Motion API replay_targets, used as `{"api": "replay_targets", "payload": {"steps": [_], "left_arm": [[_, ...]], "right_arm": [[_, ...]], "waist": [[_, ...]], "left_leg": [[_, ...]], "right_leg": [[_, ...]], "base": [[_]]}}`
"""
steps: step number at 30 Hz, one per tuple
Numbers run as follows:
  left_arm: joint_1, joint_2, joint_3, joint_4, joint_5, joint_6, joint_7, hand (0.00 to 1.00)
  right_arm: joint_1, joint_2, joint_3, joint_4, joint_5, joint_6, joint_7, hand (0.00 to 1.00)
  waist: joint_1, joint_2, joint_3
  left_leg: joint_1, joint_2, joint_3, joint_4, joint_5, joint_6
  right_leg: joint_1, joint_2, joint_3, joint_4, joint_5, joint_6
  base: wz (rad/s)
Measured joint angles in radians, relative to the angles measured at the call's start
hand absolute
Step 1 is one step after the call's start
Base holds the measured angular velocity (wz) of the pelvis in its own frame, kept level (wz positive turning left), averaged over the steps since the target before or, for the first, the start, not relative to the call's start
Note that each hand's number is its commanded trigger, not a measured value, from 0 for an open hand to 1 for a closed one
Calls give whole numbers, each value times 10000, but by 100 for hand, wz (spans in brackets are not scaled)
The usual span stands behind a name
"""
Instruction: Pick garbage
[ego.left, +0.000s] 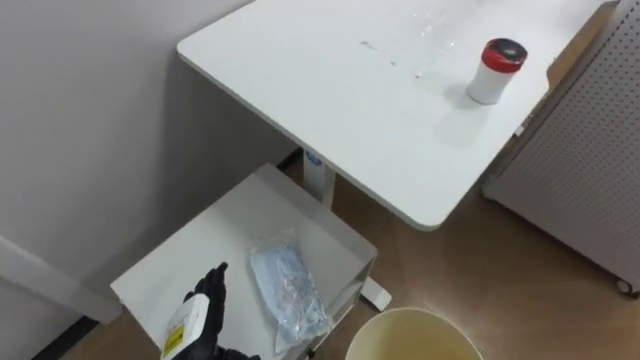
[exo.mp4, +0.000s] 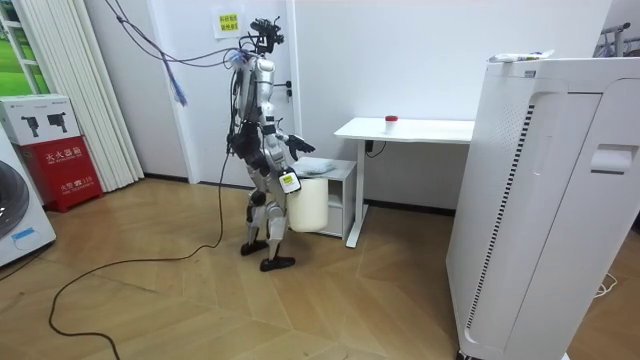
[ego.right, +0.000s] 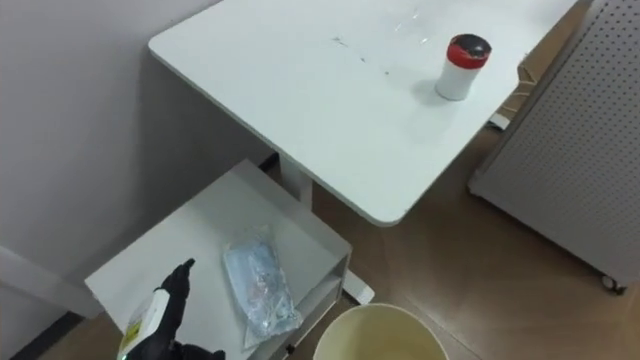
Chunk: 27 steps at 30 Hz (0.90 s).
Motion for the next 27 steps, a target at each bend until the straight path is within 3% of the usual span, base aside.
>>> {"api": "replay_targets", "payload": {"steps": [6,13,18,20,22,27], "left_arm": [[-537,5,-170,162,-6,0,43,0],[-1018,38,-475,635,-10,0,489,0],[-1284,51,-588,1055,7,8,713,0],[-1720,62,-885,1411,64,48,722,0],[-1966,84,-1206,1728,60,65,717,0],[-2167,162,-1452,2723,88,215,690,0]], "right_arm": [[-71,-49,110,-14,1276,-80,-16,100],[-104,-358,518,-56,2157,-104,-215,100],[-101,-504,720,-29,2191,-73,-488,100],[-101,-504,799,-36,2383,22,-602,100],[-101,-505,884,-37,2631,100,-694,100],[-104,-432,1125,-96,2956,243,-797,100]], "waist": [[-210,-16,138],[-301,46,192],[-707,52,203],[-791,27,261],[-859,13,269],[-1145,-58,298]], "left_leg": [[-837,99,210,396,-18,24],[-1763,400,510,1018,-78,-32],[-2296,575,558,1301,-97,-126],[-2466,616,616,1421,-115,-156],[-2478,623,699,1435,-125,-168],[-2596,760,889,1566,-223,-244]], "right_leg": [[-964,-9,127,578,140,-192],[-1917,224,406,933,352,-408],[-2414,390,463,961,420,-516],[-2629,446,558,1122,434,-543],[-2712,453,631,1199,421,-555],[-2946,592,806,1270,392,-620]], "base": [[-4],[-15],[-8],[-11],[-14],[-14]]}}
